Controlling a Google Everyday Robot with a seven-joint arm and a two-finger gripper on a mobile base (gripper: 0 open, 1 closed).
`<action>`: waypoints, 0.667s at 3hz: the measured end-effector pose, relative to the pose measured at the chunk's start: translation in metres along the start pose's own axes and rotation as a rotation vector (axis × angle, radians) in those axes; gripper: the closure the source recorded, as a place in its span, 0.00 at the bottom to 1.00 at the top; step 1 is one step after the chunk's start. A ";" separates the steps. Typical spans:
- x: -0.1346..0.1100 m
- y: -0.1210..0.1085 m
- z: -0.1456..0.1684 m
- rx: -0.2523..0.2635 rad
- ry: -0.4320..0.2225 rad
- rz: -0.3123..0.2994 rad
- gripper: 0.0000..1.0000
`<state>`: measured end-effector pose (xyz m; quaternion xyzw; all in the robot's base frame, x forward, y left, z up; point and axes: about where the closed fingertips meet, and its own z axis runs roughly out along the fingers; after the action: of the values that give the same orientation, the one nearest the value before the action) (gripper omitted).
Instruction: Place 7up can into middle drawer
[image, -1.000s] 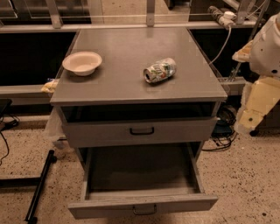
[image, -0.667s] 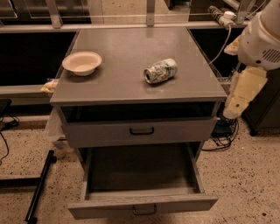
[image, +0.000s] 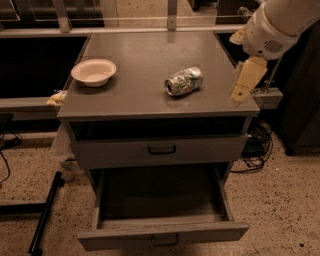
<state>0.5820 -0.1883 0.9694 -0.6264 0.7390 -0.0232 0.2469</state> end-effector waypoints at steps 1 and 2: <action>-0.020 -0.034 0.026 0.010 -0.100 -0.048 0.00; -0.033 -0.058 0.054 -0.008 -0.166 -0.073 0.00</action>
Offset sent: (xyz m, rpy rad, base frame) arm 0.1193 0.0444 -0.0232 0.1860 -0.0583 0.1789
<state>0.6591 -0.1553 0.9533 -0.6535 0.6929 0.0227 0.3037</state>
